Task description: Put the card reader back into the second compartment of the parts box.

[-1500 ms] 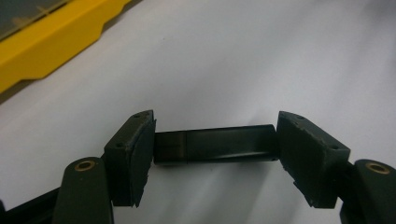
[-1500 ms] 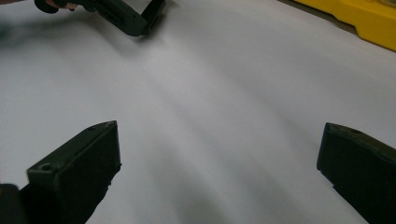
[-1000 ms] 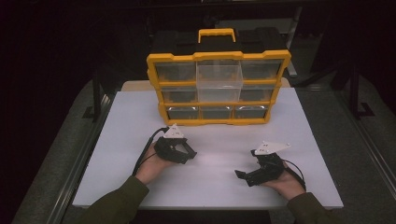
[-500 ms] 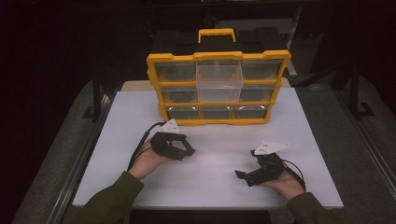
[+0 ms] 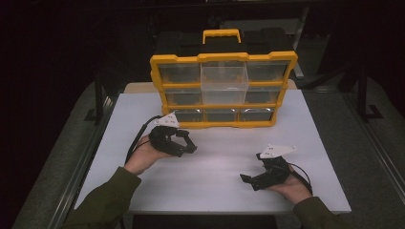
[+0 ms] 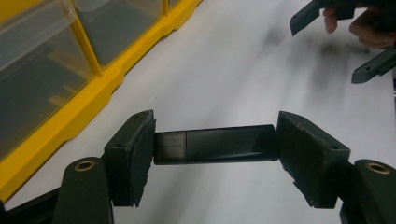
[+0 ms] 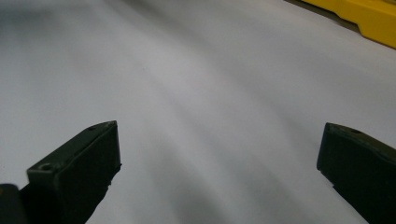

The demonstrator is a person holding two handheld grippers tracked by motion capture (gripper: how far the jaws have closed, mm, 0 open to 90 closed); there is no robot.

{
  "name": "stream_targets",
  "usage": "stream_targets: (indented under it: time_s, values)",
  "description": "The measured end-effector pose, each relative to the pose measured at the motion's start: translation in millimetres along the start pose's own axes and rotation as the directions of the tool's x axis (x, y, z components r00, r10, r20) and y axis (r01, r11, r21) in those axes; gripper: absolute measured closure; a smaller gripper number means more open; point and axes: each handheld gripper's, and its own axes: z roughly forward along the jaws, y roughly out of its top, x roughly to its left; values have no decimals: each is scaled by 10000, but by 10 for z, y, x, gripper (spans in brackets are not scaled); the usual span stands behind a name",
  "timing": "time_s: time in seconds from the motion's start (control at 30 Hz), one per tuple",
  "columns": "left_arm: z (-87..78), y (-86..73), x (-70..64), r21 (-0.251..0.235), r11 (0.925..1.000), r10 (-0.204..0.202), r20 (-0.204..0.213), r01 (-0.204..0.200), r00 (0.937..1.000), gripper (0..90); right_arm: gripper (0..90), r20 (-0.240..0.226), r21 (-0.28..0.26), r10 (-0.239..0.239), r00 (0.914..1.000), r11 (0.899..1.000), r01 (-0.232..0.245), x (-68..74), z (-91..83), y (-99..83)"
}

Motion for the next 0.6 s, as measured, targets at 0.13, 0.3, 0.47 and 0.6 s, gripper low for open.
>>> stream_targets:
  time_s: [0.13, 0.3, 0.47, 0.6]
  values:
    - [-59, 75, 6, 11, 9999, 119, 100, -120, 9999, 299, 0, -8, 8, -23, 10000, 10000, 23, 3, 1, 1]
    - [-124, 166, 17, 8, 9997, 253, 331, -253, 9991, 299, 0, -6, -22, -32, 10000, 10000, 32, 6, -8, 2]
    - [-201, 272, 30, -78, 9994, 326, 522, -323, 9981, 299, 0, -18, -19, -37, 10000, 10000, 37, 6, -6, 2]
    - [-253, 361, 32, -27, 9992, 410, 665, -409, 9969, 299, 0, -26, -35, -15, 10000, 10000, 15, 9, -6, 4]
